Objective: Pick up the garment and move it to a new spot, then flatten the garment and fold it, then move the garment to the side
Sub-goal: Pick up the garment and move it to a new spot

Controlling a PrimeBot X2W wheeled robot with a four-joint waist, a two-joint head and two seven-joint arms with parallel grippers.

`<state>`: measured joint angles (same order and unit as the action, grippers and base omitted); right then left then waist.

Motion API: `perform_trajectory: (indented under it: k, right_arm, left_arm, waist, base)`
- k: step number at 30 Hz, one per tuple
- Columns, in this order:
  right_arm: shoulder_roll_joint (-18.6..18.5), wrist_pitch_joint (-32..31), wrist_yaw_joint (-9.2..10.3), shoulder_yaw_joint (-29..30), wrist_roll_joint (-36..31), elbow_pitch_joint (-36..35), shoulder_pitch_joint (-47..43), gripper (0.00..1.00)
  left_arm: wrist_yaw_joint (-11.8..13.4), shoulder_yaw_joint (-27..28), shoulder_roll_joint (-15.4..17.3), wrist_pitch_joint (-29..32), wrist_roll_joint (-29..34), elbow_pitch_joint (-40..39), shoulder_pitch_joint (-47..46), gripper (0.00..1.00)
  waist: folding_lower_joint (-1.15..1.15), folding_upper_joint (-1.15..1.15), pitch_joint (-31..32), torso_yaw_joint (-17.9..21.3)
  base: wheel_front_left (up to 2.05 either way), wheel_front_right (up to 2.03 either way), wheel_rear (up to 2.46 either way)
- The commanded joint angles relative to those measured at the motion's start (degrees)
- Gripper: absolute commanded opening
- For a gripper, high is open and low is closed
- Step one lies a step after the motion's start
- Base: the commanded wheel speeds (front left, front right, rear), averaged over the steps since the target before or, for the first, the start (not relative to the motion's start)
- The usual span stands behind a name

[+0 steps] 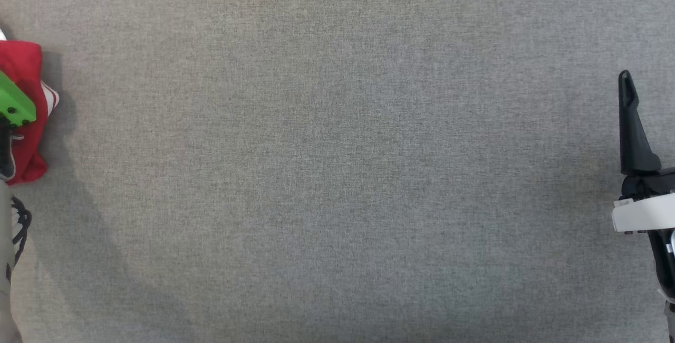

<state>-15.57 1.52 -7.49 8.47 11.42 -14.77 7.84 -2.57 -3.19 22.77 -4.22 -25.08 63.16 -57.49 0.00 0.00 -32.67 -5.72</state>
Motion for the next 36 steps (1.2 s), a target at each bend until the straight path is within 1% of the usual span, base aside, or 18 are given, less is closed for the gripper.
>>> perform_trajectory:
  k: [1, 4, 7, 10, 12, 16, 20, 24, 30, 36]
  right_arm:
    - [0.4, 0.7, -0.01, -0.4, 0.4, 0.9, 0.5, 1.0]
    - [1.8, 2.3, -0.01, -1.6, 0.8, 3.7, 0.6, 1.0]
    - [2.6, 3.4, -0.01, -2.1, 0.9, 5.7, 0.4, 1.0]
    - [3.7, 4.8, -0.01, -2.7, 1.1, 7.9, 0.1, 1.0]
    - [4.4, 5.5, -0.01, -3.0, 1.1, 9.2, -0.1, 1.0]
    - [5.7, 7.2, -0.01, -3.1, 1.2, 11.7, -0.5, 1.0]
    - [6.9, 8.6, -0.01, -3.1, 1.5, 14.1, -0.8, 1.0]
    - [8.0, 9.8, -0.01, -3.5, 1.6, 15.9, -0.9, 1.0]
    - [9.6, 11.2, -0.01, -4.4, 2.0, 18.5, -0.7, 1.0]
    - [10.6, 12.3, -0.01, -5.0, 2.3, 20.1, 0.0, 1.0]
  left_arm:
    - [-0.5, -0.1, 1.0, -1.2, 0.1, 0.3, -0.2, 0.0]
    - [-1.5, -0.2, 2.0, -5.0, 0.1, -0.3, -1.3, 0.0]
    - [-2.2, -0.7, 2.4, -6.9, 0.4, -1.3, -2.1, 0.0]
    - [-2.6, -2.3, 2.8, -8.2, 1.9, -3.2, -3.0, 0.0]
    - [-2.8, -3.7, 2.6, -8.6, 3.2, -5.0, -4.3, 0.0]
    - [-2.3, -6.3, 1.2, -7.8, 5.1, -10.0, -6.8, 0.0]
    - [-2.2, -8.9, -0.1, -6.1, 6.7, -17.1, -8.6, 0.0]
    - [-2.1, -11.2, -2.1, -3.1, 7.4, -24.9, -9.6, 0.0]
    - [-2.3, -15.4, -6.3, 1.9, 8.0, -35.0, -10.3, 0.0]
    - [-3.4, -21.1, -10.7, 4.8, 8.5, -39.7, -10.5, 0.0]
  waist:
    - [0.0, 0.0, 2.5, 0.9]
    - [0.0, 0.0, 5.6, 2.1]
    - [0.0, 0.0, 7.7, 3.0]
    - [0.0, 0.0, 9.9, 4.2]
    - [0.0, 0.0, 11.1, 5.1]
    - [0.0, 0.0, 13.4, 7.1]
    - [0.0, 0.0, 15.7, 9.7]
    - [0.0, 0.0, 17.3, 12.9]
    - [0.0, 0.0, 18.5, 18.0]
    - [0.0, 0.0, 18.2, 21.1]
  base:
    - [0.0, 0.0, 0.0]
    - [0.0, 0.0, 0.0]
    - [0.0, 0.0, 0.0]
    - [0.0, 0.0, 0.0]
    - [0.0, 0.0, 0.0]
    - [0.0, 0.0, 0.0]
    - [0.0, 0.0, 0.0]
    - [0.0, 0.0, 0.0]
    - [0.0, 0.0, 0.0]
    - [0.0, 0.0, 0.0]
